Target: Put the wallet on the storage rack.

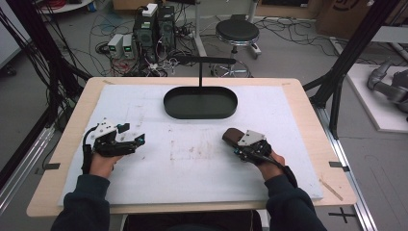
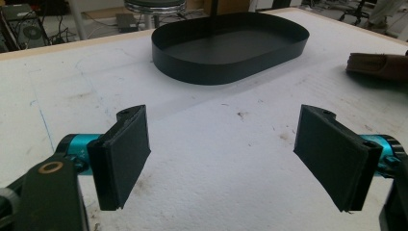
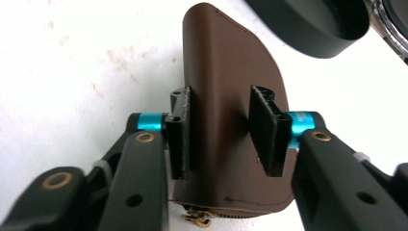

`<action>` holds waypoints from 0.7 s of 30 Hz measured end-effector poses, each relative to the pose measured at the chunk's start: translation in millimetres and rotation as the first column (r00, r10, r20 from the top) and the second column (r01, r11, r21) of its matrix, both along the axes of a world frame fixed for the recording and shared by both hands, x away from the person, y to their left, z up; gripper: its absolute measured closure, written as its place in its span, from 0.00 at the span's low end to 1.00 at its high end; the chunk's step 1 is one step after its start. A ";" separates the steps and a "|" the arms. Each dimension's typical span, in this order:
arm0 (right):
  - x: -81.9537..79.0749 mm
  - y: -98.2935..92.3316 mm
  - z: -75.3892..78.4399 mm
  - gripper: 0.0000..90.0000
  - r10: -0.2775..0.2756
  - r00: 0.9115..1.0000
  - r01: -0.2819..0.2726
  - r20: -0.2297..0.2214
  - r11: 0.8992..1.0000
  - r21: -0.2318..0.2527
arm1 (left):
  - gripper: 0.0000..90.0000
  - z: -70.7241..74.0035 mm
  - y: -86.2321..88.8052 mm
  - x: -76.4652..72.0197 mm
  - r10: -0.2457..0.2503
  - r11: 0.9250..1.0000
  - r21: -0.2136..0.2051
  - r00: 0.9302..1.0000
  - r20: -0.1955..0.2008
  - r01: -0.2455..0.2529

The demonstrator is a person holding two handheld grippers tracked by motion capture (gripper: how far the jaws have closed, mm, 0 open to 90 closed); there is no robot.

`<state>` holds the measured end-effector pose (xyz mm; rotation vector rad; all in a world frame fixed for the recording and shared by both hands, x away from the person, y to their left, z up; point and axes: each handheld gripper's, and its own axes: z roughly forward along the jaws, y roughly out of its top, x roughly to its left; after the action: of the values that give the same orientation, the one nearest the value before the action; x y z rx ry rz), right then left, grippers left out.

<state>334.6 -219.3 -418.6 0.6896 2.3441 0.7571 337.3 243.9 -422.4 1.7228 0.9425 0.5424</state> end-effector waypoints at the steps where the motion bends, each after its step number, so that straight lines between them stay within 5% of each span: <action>1: 0.4 -2.8 2.1 0.73 -0.011 1.000 0.012 -0.013 1.000 0.024 | 0.22 0.0 0.1 0.0 0.001 1.000 0.001 1.000 0.001 -0.001; 4: 4.7 -13.0 8.0 0.75 -0.026 0.999 0.031 -0.046 0.993 0.115 | 0.22 0.0 0.3 0.2 -0.001 1.000 -0.001 1.000 0.002 0.001; 6: 7.0 -21.2 12.7 0.77 -0.037 0.995 0.054 -0.088 0.978 0.201 | 0.22 -0.1 0.4 0.2 0.001 1.000 -0.002 1.000 0.000 -0.001; 10: 11.1 -36.8 19.2 0.79 0.001 0.985 0.065 -0.172 0.924 0.377 | 0.22 -0.1 0.3 0.3 -0.002 1.000 0.000 1.000 0.001 0.002; 14: 15.4 -43.0 18.1 0.77 -0.031 0.978 0.113 -0.206 0.907 0.405 | 0.22 -0.2 0.0 0.2 -0.003 1.000 0.001 1.000 -0.001 0.003; 15: 16.9 -45.3 18.0 0.77 -0.044 0.976 0.133 -0.212 0.896 0.425 | 0.22 -0.2 -0.1 0.2 -0.003 1.000 0.000 1.000 -0.002 0.003; 18: 18.7 -49.9 20.9 0.75 -0.132 0.979 0.187 -0.158 0.890 0.417 | 0.22 -0.4 -0.3 0.2 -0.002 1.000 0.003 1.000 -0.003 0.002; 21: 21.5 -57.3 20.9 0.72 -0.208 0.967 0.253 -0.150 0.864 0.435 | 0.22 -0.4 -0.5 0.1 -0.002 1.000 0.007 1.000 -0.004 0.002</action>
<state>356.1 -276.6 -397.7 1.2084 2.1254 1.1947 337.4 243.4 -422.8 1.7316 0.9425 0.5410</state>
